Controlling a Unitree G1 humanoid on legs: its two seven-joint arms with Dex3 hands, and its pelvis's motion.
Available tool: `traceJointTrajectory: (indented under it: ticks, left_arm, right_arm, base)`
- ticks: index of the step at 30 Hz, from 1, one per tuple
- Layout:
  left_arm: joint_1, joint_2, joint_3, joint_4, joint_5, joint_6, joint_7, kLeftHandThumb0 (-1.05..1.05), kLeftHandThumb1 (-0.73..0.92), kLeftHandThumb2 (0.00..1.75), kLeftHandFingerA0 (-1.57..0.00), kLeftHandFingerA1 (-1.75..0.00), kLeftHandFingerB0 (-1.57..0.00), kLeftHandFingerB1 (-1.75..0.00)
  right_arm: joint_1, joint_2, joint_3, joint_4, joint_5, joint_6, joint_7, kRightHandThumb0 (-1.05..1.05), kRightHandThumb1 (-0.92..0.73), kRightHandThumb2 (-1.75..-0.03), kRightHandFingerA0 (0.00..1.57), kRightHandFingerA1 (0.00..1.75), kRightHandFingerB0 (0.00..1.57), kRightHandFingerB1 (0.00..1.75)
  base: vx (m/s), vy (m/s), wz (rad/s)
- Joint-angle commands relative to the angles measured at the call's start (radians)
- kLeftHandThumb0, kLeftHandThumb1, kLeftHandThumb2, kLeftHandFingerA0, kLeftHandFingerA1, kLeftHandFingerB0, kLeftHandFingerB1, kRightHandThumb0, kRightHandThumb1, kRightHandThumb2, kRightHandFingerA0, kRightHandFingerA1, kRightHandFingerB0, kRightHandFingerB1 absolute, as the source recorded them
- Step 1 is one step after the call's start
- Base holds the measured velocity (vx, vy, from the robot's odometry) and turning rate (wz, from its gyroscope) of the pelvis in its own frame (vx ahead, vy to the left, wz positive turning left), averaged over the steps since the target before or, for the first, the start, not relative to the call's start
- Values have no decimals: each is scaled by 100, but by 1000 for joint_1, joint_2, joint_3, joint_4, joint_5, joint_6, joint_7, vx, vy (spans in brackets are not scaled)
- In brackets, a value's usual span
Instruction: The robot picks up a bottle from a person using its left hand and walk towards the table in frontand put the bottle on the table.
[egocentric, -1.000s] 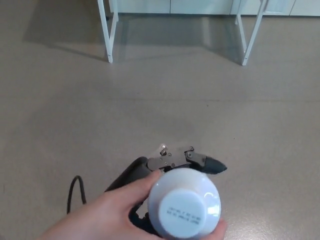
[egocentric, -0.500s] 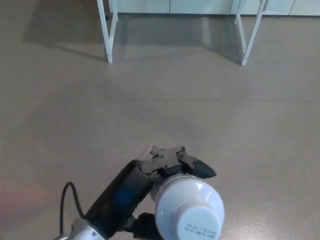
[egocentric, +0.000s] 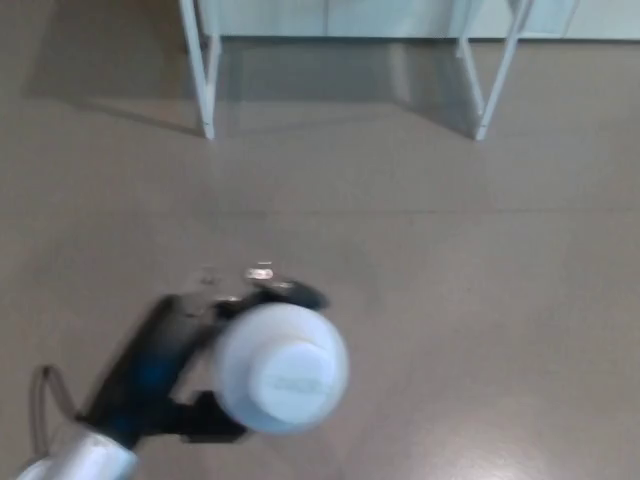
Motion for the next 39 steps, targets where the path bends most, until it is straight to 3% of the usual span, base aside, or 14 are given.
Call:
traceJointTrajectory:
  ticks: [1, 4, 7, 13, 23, 36, 39]
  left_arm:
    - [27, -18, 152, 97, -184, -13, -30, 2, 85, 69, -98, -131, -82, -102]
    - [25, -21, 193, 127, -198, 0, -39, -5, 82, 67, -98, -133, -82, -102]
    - [5, -15, 237, 159, -240, 35, -61, 0, 79, 69, -107, -120, -87, -98]
    - [-5, -7, 244, 124, -255, 98, -69, 1, 79, 72, -99, -124, -88, -95]
    - [-29, 0, 183, 20, -245, 195, -71, -6, 82, 68, -97, -128, -85, -98]
    - [-104, 16, 23, -109, -148, 279, -36, -2, 79, 70, -97, -130, -84, -98]
    - [-101, 15, 1, -123, -145, 281, -36, 0, 77, 73, -103, -131, -84, -99]
  right_arm:
    - [0, -13, 14, 4, -19, 7, 2, -39, -70, -61, 75, 47, 60, 42]
    - [4, -12, 13, 7, -14, 12, 6, -42, -66, -63, 73, 48, 56, 43]
    - [7, -10, 14, 11, -13, 17, 9, -41, -67, -62, 72, 47, 54, 41]
    - [11, -7, 5, 9, -4, 19, 19, -40, -67, -61, 71, 48, 55, 41]
    - [7, -11, 10, 7, -11, 25, 24, -40, -67, -61, 71, 47, 56, 41]
    - [-2, -15, 38, 7, -32, 24, 30, -39, -66, -62, 74, 49, 56, 42]
    - [-1, -15, 38, 7, -33, 23, 36, -39, -67, -62, 74, 49, 56, 42]
  base:
    - [269, 173, -21]
    - [268, 90, 7]
    - [260, -34, 9]
    - [336, -107, -5]
    - [356, -97, 5]
    - [392, 132, -12]
    - [412, 18, 11]
